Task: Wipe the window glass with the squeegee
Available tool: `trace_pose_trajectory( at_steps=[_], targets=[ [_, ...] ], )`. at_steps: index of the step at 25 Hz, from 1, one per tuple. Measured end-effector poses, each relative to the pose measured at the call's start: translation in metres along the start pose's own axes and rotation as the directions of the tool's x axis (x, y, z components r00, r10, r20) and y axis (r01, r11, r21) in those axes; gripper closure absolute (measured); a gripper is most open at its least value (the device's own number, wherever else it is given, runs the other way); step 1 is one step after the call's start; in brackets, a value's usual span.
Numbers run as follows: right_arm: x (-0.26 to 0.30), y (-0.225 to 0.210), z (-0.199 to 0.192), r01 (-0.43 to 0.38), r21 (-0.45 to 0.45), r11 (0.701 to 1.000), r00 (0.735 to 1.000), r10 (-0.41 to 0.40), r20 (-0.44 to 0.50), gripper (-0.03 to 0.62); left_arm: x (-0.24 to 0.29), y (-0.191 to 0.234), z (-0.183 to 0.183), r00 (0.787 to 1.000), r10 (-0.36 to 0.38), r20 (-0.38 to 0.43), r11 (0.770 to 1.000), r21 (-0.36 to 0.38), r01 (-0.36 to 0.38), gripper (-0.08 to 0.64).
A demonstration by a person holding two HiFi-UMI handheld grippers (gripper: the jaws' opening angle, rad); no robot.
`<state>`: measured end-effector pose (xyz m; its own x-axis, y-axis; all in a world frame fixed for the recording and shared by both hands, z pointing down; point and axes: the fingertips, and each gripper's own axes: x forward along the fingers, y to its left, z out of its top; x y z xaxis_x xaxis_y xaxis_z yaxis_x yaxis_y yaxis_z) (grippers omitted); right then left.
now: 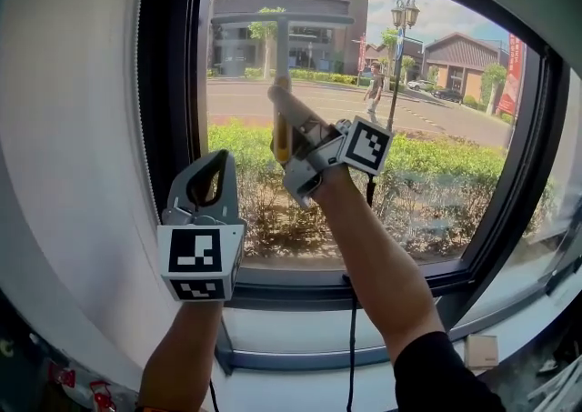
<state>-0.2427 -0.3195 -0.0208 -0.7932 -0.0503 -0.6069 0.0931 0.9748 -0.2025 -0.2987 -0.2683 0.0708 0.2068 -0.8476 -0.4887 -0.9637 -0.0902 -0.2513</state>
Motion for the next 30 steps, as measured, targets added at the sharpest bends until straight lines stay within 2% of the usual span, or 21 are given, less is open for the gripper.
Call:
trace_pose_trajectory(
  at_steps=[3,12,19,23,26,30],
  targets=[
    [-0.014,-0.003,-0.016,0.014,0.019,1.0,1.0,-0.014,-0.007,0.547,-0.004,-0.006,-0.011,1.0,-0.008,-0.022,1.0,-0.028,0.008,0.549],
    [-0.065,-0.013,-0.076,0.079,0.059,0.995,0.997,-0.079,-0.014,0.546,-0.021,-0.011,-0.048,0.996,-0.002,-0.094,0.999,-0.049,-0.003,0.549],
    [-0.082,-0.016,-0.094,0.088,0.083,0.993,0.996,-0.088,-0.009,0.546,-0.026,-0.011,-0.071,0.99,0.009,-0.14,0.999,-0.04,-0.014,0.549],
    [-0.085,-0.014,-0.093,0.091,0.087,0.992,0.996,-0.09,-0.017,0.547,-0.025,-0.017,-0.073,0.989,0.005,-0.147,0.999,-0.049,-0.013,0.549],
    [-0.087,-0.011,-0.082,0.096,0.063,0.993,0.995,-0.095,-0.013,0.546,-0.019,-0.023,-0.058,0.993,-0.01,-0.118,0.999,-0.042,0.006,0.549],
    [-0.084,-0.001,-0.049,0.087,-0.001,0.996,0.996,-0.087,0.001,0.548,-0.005,-0.032,-0.025,0.998,-0.033,-0.058,0.998,0.051,0.036,0.549]
  ],
)
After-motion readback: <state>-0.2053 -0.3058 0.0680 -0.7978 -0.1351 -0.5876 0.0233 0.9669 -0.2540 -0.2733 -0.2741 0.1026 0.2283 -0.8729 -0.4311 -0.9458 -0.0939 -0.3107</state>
